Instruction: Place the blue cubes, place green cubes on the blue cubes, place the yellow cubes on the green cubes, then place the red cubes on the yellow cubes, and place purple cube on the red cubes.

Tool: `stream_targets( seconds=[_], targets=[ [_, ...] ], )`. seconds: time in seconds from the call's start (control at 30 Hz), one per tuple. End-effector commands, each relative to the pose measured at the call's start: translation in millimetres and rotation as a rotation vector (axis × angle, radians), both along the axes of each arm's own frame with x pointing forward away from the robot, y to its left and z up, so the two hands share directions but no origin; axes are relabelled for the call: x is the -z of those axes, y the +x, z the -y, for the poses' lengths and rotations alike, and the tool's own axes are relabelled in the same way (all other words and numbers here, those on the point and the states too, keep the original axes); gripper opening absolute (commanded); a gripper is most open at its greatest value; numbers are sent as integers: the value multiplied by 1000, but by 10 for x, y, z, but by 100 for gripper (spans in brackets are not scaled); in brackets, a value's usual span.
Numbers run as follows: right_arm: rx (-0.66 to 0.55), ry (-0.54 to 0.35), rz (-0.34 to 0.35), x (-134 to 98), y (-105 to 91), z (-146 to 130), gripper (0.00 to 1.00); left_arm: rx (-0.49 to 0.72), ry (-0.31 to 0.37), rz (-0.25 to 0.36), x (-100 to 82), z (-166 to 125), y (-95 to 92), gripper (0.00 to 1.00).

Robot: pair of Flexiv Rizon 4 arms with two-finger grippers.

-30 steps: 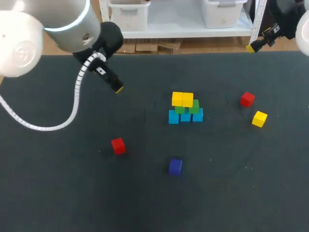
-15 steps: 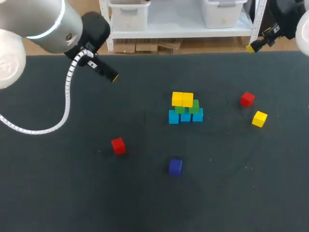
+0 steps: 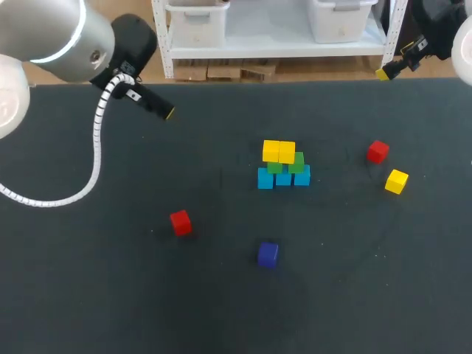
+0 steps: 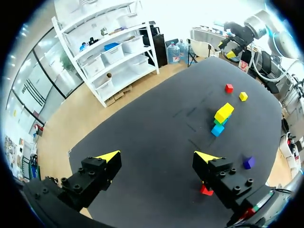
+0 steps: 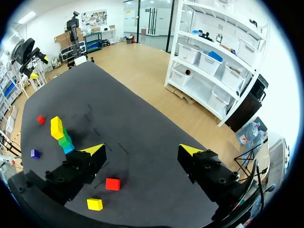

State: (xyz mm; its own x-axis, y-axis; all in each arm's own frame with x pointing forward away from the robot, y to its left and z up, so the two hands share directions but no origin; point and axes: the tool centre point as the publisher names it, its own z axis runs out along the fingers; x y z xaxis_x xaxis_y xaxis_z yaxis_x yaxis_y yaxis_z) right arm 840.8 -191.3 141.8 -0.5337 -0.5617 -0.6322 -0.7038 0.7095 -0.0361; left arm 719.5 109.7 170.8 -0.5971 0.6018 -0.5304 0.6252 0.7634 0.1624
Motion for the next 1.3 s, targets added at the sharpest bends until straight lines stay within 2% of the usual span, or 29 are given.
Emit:
stream_targets(
  seconds=[0.03,0.8,1.03,1.3],
  targets=[
    [0,0,1,-6,-14,6,100,15,-4,0,1,11,-28,100],
    [0,0,1,-6,-14,6,100,15,-4,0,1,11,-28,100],
    [-10,-82,-51,73,-184,-37,100,15,-4,0,1,11,-28,100],
    [23,-219,-110,42,-457,183,100,15,-4,0,1,11,-28,100]
  ],
)
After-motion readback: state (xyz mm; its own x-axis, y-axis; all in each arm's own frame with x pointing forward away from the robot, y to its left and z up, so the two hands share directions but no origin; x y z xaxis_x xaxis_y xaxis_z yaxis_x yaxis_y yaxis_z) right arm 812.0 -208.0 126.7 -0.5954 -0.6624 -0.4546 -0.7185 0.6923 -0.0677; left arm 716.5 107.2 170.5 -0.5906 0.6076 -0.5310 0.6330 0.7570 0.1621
